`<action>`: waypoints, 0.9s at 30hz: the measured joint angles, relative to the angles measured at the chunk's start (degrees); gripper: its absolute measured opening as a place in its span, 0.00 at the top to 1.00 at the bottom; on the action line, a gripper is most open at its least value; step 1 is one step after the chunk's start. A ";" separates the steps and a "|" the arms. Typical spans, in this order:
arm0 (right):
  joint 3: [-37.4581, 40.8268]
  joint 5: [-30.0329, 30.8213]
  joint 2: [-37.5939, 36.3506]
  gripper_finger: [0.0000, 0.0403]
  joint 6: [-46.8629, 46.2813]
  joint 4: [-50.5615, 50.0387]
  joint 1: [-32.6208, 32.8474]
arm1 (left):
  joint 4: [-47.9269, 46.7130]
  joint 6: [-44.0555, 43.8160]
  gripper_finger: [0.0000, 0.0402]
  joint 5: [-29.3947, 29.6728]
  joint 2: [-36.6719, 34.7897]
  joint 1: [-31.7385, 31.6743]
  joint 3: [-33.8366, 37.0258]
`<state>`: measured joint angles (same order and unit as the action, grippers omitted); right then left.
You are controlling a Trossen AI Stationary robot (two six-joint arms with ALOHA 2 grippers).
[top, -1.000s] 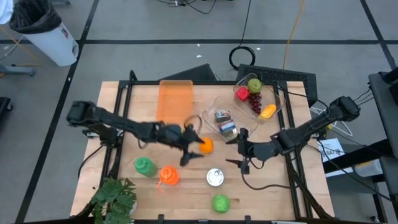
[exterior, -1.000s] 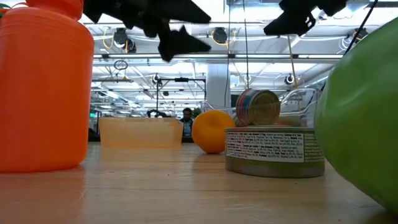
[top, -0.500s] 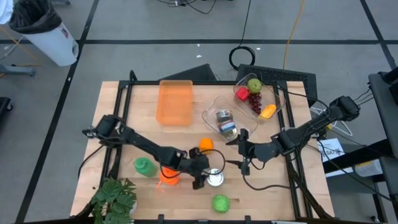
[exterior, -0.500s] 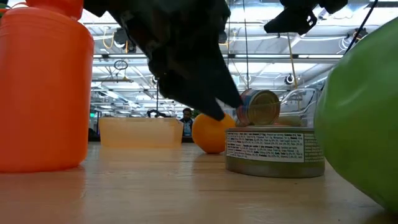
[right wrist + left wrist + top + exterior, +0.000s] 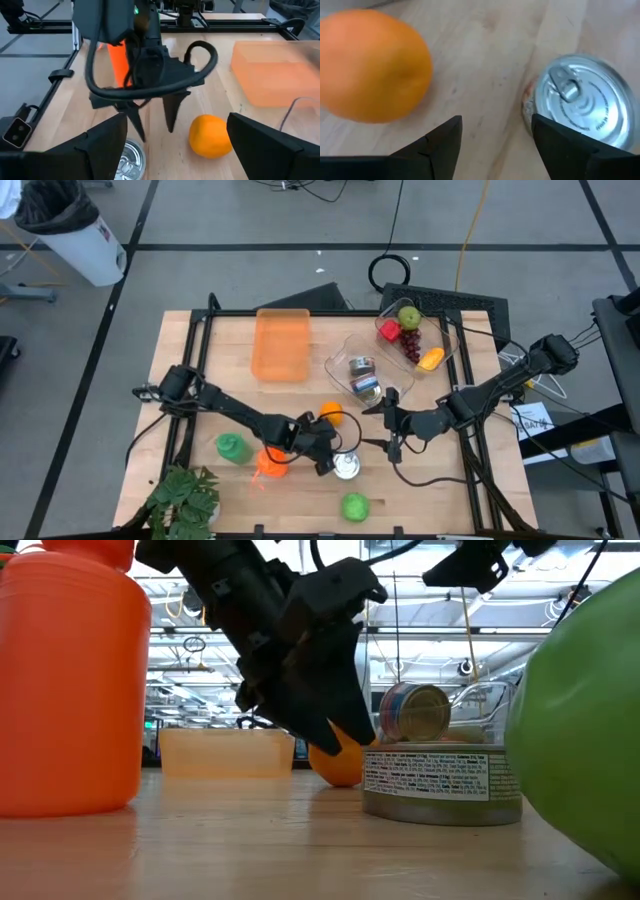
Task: Pick & Place Food Item
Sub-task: Put the green tuna can into the left transparent bin
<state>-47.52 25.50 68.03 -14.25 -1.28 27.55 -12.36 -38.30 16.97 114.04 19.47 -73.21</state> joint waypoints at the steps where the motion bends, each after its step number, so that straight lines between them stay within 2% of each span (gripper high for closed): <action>1: 0.19 0.02 0.00 0.19 0.10 0.07 0.00 | 0.11 0.43 0.38 -0.33 0.00 0.10 0.00; 13: 0.50 0.12 0.04 0.19 0.02 0.22 -0.07 | 3.54 1.81 0.39 0.40 0.08 1.72 0.02; 18: 0.50 0.17 0.04 0.19 -0.02 0.32 -0.07 | 4.57 1.70 0.39 0.12 2.67 1.57 -0.11; 27: 0.51 0.17 0.04 0.19 0.12 0.55 -0.07 | -0.23 -2.37 0.39 0.09 1.34 -0.47 -0.02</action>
<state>-47.02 25.67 68.07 -14.13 -0.73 27.49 -12.59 -40.67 17.06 115.38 19.00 -73.23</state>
